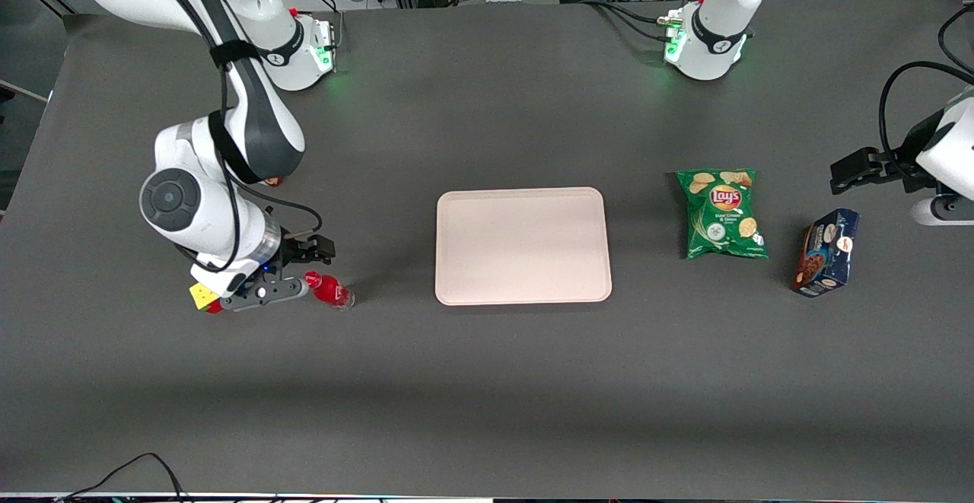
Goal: Place coke bottle on tray
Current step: 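Move the open right gripper down over the red Coca-Cola bottle, then close the right gripper around the bottle's neck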
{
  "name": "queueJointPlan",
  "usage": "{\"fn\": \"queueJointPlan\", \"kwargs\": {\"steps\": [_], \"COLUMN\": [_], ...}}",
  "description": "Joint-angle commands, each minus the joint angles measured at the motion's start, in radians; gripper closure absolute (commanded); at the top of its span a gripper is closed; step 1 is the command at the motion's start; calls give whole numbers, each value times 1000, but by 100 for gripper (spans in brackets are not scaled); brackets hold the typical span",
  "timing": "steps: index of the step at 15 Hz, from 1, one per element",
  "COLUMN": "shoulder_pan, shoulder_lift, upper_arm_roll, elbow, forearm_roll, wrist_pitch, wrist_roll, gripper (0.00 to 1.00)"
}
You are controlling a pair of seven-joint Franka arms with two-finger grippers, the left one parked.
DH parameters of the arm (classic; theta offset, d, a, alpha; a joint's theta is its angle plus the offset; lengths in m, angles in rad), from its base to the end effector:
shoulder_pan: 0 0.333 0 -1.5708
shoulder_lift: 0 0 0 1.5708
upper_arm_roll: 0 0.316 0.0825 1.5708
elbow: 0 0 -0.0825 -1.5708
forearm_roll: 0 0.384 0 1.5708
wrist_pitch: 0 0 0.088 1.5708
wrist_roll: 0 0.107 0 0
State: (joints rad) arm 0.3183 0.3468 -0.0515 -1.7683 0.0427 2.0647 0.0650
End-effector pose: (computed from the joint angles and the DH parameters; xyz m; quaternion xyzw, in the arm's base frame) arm 0.6149 0.1729 0.3629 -0.9954 -0.0915 0.0262 0.0055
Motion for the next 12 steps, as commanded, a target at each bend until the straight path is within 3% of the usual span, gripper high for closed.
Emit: {"fn": "queueJointPlan", "kwargs": {"steps": [1,12], "shoulder_pan": [-4,-7], "shoulder_lift": [41,112], "upper_arm_roll": [2,2], "elbow": [4,3], "forearm_roll": [-4,-4], "wrist_pitch": [55,92], "wrist_roll": [-25,-50], "gripper": [0,0]}}
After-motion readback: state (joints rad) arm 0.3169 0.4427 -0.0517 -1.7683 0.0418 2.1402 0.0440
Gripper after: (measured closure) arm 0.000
